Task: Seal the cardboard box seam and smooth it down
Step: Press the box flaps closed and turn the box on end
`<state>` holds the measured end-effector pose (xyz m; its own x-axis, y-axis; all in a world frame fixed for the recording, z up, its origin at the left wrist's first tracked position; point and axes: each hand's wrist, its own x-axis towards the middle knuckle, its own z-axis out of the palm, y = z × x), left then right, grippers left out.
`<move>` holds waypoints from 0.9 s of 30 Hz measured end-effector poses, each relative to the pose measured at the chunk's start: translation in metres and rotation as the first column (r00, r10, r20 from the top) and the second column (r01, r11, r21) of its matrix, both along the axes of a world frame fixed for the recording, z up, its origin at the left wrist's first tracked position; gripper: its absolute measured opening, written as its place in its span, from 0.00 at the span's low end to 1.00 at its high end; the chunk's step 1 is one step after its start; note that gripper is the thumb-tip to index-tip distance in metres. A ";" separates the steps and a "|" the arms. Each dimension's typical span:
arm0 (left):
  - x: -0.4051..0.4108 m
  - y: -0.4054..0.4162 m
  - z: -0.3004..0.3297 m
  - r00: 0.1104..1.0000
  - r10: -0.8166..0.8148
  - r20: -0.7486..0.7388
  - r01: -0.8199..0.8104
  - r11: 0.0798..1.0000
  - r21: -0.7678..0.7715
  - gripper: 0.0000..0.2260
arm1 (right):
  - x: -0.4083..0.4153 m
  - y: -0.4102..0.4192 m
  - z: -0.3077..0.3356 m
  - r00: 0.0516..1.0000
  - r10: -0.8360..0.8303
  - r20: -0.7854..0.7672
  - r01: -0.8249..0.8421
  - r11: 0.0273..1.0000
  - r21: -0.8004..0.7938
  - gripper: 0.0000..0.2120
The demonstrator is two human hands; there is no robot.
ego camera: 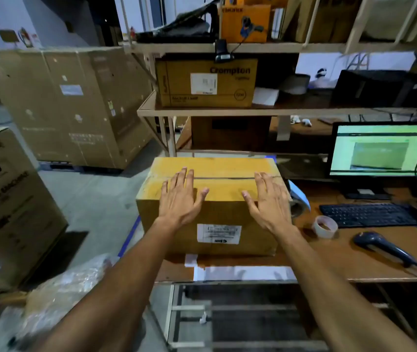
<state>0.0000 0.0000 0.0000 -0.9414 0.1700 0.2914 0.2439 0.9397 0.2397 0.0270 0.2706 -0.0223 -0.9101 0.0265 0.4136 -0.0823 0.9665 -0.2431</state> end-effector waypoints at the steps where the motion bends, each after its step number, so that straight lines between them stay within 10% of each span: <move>1: 0.003 -0.001 -0.007 0.999 -0.001 0.035 0.001 1.000 -0.012 0.39 | 0.004 0.001 -0.005 0.999 -0.008 0.047 0.008 1.000 0.015 0.39; 27: -0.023 -0.027 -0.033 0.999 -0.015 0.046 0.021 0.990 -0.139 0.26 | 0.040 -0.039 -0.026 0.976 -0.218 0.009 0.210 0.948 0.240 0.24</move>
